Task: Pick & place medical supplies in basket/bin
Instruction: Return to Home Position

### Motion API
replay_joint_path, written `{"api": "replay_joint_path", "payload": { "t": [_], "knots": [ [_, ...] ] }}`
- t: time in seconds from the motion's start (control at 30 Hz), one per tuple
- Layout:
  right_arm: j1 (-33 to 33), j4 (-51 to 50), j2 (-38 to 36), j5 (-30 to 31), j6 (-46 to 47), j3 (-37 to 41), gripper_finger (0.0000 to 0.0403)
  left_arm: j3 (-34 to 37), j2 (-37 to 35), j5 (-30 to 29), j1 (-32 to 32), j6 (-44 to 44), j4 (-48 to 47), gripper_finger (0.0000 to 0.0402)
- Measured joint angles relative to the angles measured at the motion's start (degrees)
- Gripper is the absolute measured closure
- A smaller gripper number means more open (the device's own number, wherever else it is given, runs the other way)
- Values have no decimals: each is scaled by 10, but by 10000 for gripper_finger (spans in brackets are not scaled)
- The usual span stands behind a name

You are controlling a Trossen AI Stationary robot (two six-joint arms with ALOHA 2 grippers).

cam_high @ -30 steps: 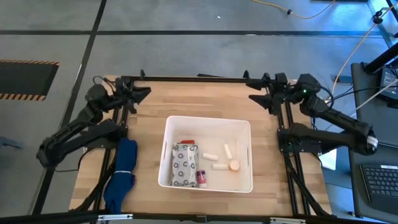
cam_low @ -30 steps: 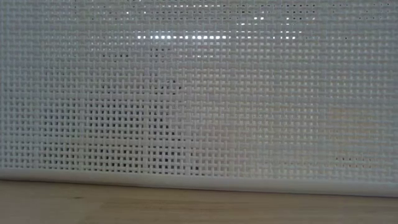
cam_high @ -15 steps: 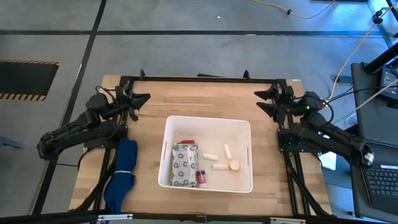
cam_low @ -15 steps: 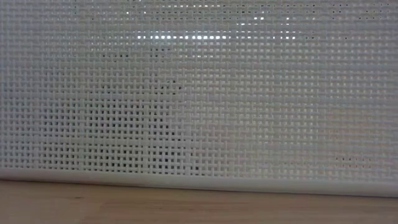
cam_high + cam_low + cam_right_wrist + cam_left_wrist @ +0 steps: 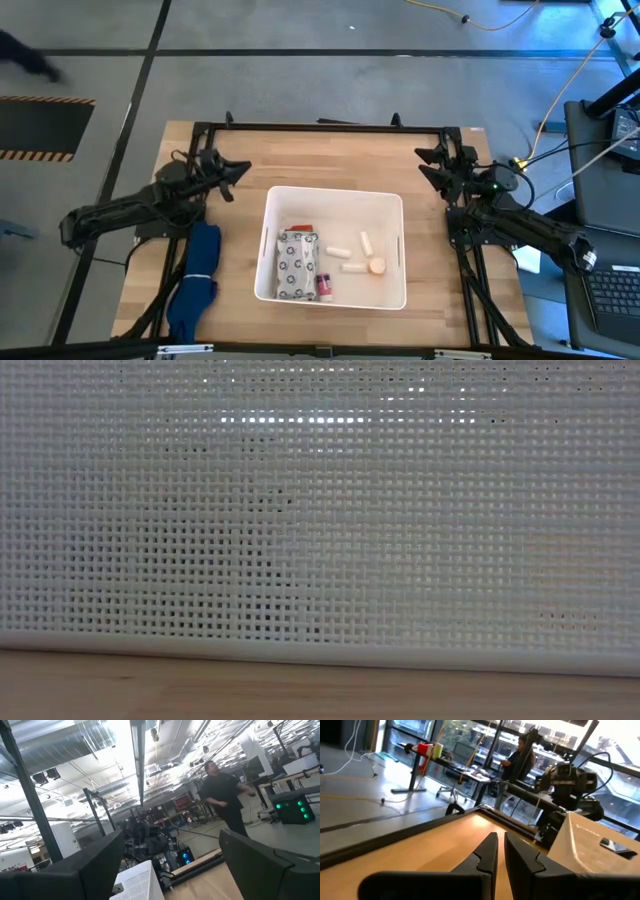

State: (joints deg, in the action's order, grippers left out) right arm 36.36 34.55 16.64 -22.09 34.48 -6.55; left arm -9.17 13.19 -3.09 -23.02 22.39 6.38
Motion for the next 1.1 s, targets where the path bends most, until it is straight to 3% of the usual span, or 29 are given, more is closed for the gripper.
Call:
{"api": "replay_joint_path", "payload": {
  "t": [0.53, 0.83, 1.0, 1.1],
  "knots": [
    [0, 3, -21, 30, 13, 14, 74, 73, -3, -8, 28, 5, 42, 378],
    [0, -20, -103, 41, 28, 14, 74, 87, -27, -8, 28, 11, 36, 380],
    [0, -94, -167, 59, 28, 14, 74, 87, -68, 0, 28, 18, -28, 383],
    [0, -112, -165, 71, 28, 14, 74, 87, -101, 0, 28, 15, -42, 384]
  ]
}}
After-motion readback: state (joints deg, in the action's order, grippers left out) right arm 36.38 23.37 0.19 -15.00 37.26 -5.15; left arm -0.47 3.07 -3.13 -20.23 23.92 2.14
